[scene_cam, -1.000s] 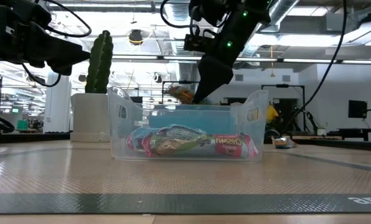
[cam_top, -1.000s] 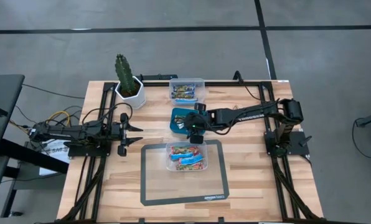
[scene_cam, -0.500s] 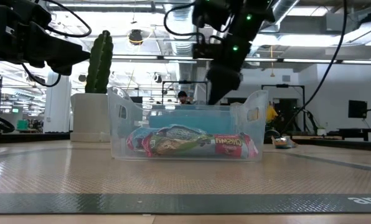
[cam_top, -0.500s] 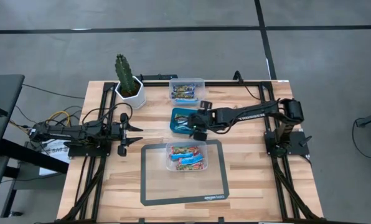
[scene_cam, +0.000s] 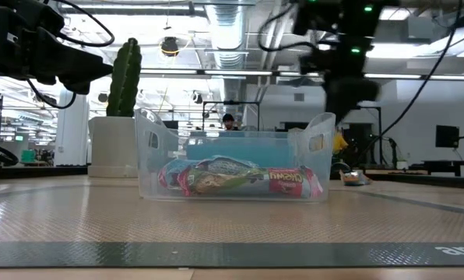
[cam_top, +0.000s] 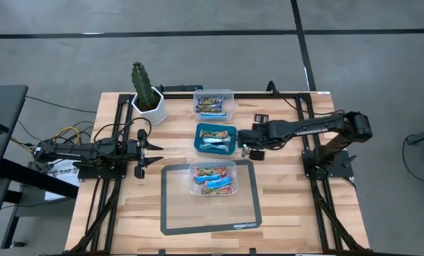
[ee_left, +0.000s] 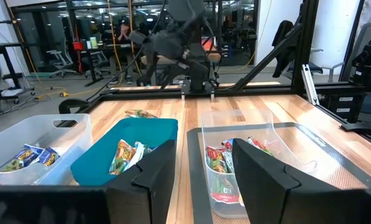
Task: Pick and place Granola Bars by type
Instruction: Put the yellow granola bar into the blue bin
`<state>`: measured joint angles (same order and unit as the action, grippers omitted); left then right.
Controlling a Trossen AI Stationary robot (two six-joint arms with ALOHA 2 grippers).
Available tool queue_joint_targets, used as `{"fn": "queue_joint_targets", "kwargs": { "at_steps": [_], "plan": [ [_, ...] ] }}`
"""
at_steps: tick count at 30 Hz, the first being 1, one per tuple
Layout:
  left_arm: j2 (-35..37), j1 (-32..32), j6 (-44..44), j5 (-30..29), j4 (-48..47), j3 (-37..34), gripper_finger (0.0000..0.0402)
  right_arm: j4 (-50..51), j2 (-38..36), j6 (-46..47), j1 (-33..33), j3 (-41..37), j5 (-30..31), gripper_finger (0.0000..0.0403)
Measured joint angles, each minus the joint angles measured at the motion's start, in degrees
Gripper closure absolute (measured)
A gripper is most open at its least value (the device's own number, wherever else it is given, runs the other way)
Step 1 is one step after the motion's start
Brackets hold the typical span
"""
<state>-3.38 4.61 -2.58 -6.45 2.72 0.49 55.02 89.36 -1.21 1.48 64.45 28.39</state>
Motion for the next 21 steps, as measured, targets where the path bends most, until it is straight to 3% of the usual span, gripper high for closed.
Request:
{"fn": "queue_joint_targets", "kwargs": {
  "at_steps": [9, 21],
  "plan": [
    [0.00, -0.01, -0.01, 0.01, -0.02, -0.02, 0.0248, 1.88, -3.61, -18.31, 0.06, -7.91, -1.23, 0.0234],
    [0.00, 0.01, -0.01, 0.01, -0.01, -0.01, 0.0248, -1.07, 1.02, -36.85, 3.17, -8.58, 1.72, 0.0206]
  ]
}}
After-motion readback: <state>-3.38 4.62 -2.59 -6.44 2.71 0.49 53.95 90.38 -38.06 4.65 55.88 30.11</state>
